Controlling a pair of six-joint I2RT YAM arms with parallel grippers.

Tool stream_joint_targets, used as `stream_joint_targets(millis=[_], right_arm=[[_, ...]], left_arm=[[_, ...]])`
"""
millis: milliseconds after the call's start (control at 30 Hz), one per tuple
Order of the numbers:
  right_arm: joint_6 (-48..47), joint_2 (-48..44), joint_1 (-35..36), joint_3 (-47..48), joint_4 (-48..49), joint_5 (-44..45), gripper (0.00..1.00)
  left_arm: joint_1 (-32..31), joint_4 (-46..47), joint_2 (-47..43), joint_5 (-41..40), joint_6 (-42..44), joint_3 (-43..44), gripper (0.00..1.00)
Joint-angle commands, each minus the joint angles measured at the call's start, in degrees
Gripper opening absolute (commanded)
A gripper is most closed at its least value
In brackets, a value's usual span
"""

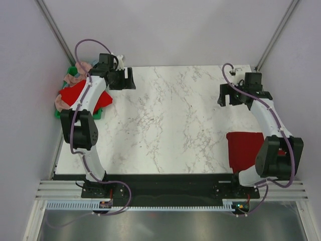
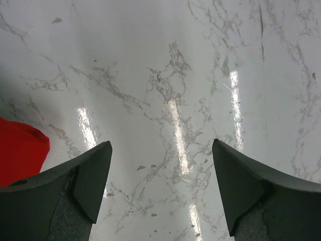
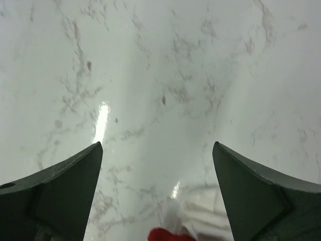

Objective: Fold and stack the t-shirts

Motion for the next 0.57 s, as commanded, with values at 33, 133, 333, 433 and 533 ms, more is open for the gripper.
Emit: stream_joint_targets(millis=[33, 133, 333, 433, 533], right_arm=[[9.56, 7.33, 8.41, 7.31, 9.19, 6.78, 0.98], [12.63, 13.84, 13.61, 10.56, 8.05, 14.8, 0.98], [11.68, 24.75, 18.37, 18.65, 5.67, 16.94, 0.98], [11.93, 28.79, 18.99, 22.07, 5.94, 16.14, 0.98], [12.55, 31.52, 18.99, 24.63, 6.02, 12.11, 0.98]], left_arm=[[-1.18, 1.18, -1.56, -5.39, -0.2, -1.41, 0.9], [-3.29, 0.75, -1.03, -6.45, 2.96, -0.27, 0.91], [-6.01, -1.54, 0.19, -3.55, 10.35, 3.16, 0.9], [-6.72, -2.68, 1.16, -2.24, 12.37, 5.09, 0.89], [-7.95, -3.3, 1.6, -2.41, 14.48, 5.45, 0.88]])
